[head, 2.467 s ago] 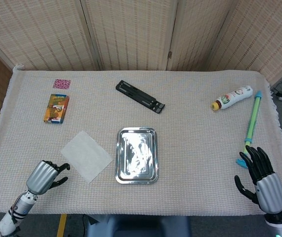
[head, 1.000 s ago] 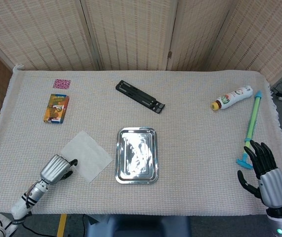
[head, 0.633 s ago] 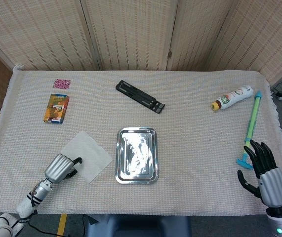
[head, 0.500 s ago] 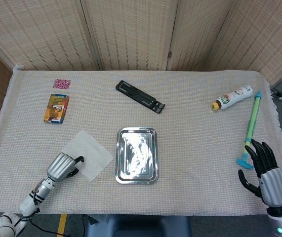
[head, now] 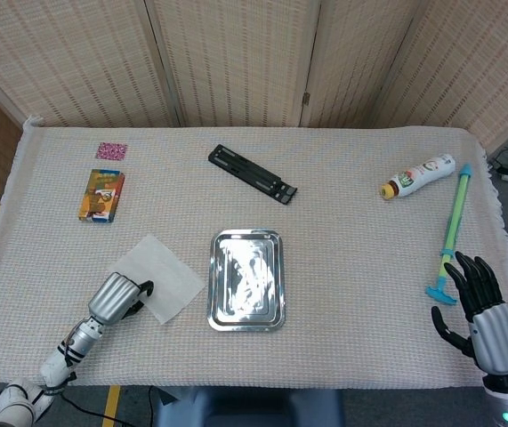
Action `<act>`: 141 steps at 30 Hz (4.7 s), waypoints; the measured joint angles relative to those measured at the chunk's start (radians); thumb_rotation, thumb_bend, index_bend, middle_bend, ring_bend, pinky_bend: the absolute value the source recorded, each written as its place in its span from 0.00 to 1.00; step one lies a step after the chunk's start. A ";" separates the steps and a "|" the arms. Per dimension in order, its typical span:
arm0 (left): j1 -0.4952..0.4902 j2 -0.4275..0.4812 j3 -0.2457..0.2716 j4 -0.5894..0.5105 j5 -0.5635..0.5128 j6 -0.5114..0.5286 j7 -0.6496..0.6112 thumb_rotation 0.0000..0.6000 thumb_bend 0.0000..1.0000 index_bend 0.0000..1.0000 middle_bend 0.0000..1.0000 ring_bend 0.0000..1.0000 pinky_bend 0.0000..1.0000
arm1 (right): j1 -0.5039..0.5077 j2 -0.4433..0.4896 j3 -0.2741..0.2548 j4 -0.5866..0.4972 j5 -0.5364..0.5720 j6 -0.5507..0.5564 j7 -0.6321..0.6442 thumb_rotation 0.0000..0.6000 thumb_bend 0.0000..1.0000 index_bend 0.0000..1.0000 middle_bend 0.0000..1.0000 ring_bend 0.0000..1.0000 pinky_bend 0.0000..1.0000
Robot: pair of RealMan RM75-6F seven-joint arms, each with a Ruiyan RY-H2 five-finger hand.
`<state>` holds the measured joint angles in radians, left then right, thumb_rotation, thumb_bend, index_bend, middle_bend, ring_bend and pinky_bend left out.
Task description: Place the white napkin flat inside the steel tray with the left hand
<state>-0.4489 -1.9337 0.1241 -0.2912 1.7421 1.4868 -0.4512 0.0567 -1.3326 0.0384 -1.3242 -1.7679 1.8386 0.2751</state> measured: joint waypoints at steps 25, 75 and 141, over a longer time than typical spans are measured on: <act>-0.032 0.131 -0.053 -0.224 -0.012 0.244 0.156 1.00 0.61 0.62 1.00 1.00 1.00 | -0.021 0.032 -0.017 -0.042 -0.045 0.060 0.017 1.00 0.50 0.00 0.00 0.00 0.00; -0.391 -0.048 -0.070 -0.329 0.142 -0.130 0.340 1.00 0.60 0.59 1.00 1.00 1.00 | -0.132 0.122 0.009 -0.074 -0.030 0.244 0.138 1.00 0.50 0.00 0.00 0.00 0.00; -0.333 0.395 -0.097 -1.165 -0.221 -0.379 0.693 1.00 0.93 0.26 1.00 1.00 1.00 | -0.120 0.116 0.006 -0.074 -0.059 0.195 0.141 1.00 0.50 0.00 0.00 0.00 0.00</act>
<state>-0.7823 -1.5391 0.0275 -1.4565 1.5206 1.1076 0.2416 -0.0630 -1.2171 0.0444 -1.3986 -1.8265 2.0334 0.4160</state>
